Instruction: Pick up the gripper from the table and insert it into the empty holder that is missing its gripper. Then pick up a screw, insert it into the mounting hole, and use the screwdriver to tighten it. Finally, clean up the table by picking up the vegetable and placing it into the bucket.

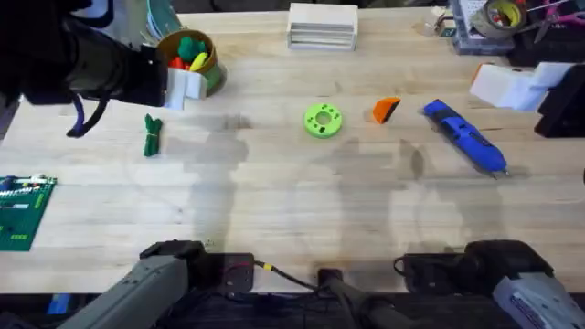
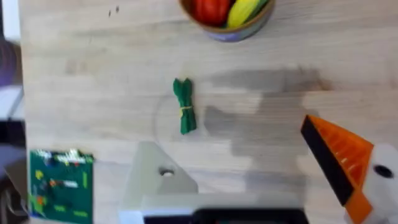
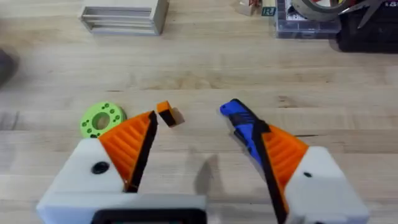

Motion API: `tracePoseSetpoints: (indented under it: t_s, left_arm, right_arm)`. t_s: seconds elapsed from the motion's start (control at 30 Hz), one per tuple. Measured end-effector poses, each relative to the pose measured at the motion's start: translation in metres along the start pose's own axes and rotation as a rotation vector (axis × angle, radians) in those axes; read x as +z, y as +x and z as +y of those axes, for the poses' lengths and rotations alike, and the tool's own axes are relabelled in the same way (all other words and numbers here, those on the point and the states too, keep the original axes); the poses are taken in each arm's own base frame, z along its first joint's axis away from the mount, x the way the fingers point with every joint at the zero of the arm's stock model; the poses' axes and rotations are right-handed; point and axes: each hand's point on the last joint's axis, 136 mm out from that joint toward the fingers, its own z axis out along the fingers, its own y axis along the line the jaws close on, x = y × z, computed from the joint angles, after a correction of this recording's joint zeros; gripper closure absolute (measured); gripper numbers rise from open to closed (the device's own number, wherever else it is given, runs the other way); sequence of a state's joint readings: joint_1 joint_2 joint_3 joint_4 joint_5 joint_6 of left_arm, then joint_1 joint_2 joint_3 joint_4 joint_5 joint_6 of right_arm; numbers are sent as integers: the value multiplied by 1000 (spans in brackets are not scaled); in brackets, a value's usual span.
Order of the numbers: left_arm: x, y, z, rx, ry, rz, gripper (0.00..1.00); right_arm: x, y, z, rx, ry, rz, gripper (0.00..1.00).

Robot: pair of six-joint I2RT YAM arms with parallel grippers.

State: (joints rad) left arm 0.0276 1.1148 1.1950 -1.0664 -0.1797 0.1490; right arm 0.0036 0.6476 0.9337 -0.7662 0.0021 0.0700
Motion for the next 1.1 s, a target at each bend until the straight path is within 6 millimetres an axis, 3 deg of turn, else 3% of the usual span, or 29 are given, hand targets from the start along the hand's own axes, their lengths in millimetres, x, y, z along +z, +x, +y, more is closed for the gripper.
tracePoseSetpoints:
  t_s: [0.27, 0.77, 0.83, 1.0, 1.1]
  left_arm:
    - [49, 29, 45, -280, -80, 202, 8]
    - [139, 94, 72, -483, -68, 537, 30]
    - [147, 100, 70, -511, -45, 564, 164]
    - [156, 103, 64, -530, -4, 579, 937]
    - [154, 102, 62, -533, 7, 576, 986]
  right_arm:
    - [0, 0, 0, -3, 0, 0, 17]
    - [0, 0, 0, -101, 0, 1, 17]
    - [0, 0, 0, -105, 0, 0, 17]
    - [0, 0, 0, -112, 0, 0, 18]
    - [0, 0, 0, -116, 0, 0, 17]
